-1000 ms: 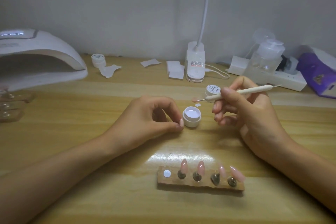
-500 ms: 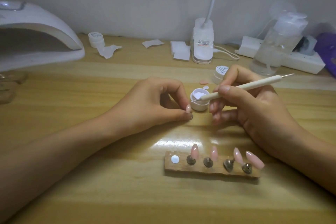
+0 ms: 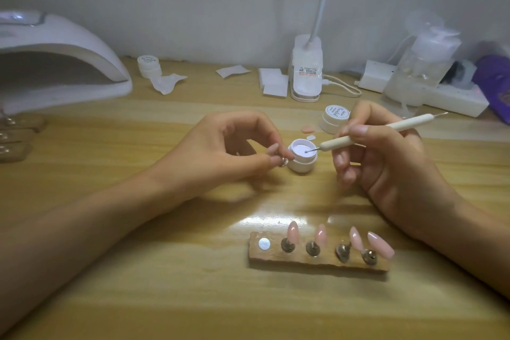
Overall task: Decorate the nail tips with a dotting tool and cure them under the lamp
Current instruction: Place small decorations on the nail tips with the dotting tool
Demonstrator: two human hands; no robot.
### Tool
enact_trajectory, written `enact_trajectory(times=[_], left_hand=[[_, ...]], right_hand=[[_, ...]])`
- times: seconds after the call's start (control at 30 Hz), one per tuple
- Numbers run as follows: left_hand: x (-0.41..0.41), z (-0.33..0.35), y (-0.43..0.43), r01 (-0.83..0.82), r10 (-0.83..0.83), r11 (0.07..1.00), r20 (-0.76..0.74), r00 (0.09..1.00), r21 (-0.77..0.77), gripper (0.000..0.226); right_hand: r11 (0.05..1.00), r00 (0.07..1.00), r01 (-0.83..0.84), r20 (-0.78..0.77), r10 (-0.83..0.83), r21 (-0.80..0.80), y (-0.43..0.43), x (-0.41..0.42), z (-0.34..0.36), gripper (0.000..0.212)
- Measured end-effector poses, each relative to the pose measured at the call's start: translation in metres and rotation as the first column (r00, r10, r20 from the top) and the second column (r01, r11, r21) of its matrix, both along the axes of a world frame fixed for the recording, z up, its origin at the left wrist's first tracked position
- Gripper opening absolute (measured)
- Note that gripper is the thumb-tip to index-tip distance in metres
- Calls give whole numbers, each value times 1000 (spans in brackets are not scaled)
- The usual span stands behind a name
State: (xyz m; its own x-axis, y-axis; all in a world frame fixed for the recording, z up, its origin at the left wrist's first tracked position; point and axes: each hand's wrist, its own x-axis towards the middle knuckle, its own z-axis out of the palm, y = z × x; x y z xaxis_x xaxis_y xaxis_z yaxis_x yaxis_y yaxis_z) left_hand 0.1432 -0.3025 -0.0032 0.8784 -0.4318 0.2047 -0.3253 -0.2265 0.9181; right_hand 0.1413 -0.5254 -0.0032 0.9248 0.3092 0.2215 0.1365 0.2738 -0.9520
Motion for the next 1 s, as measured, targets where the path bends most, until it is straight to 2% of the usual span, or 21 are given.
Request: enact_trajectory(times=[0.2, 0.3, 0.4, 0.57, 0.9, 1.0], left_hand=[[-3, 3, 2, -28, 28, 999, -6, 1000, -35, 5], [-4, 2, 1, -32, 31, 998, -22, 999, -49, 12], [-4, 0, 0, -19, 18, 1000, 18, 1000, 5, 4], [-4, -1, 3, -10, 7, 998, 50, 999, 59, 18], [-6, 0, 0, -44, 16, 984, 159, 987, 171, 19], [-11, -1, -8, -47, -5, 967, 204, 979, 250, 14]], right_hand=[[1000, 1000, 5, -27, -5, 10, -1, 1, -1, 21], [1000, 1000, -2, -21, 2, 9, -2, 1, -1, 21], [1000, 1000, -21, -5, 21, 6, -2, 1, 0, 20], [998, 998, -56, 14, 57, -30, -1, 0, 0, 15], [992, 997, -17, 73, 26, -124, 1, -3, -2, 20], [991, 997, -22, 69, 31, -130, 2, -4, -1, 16]])
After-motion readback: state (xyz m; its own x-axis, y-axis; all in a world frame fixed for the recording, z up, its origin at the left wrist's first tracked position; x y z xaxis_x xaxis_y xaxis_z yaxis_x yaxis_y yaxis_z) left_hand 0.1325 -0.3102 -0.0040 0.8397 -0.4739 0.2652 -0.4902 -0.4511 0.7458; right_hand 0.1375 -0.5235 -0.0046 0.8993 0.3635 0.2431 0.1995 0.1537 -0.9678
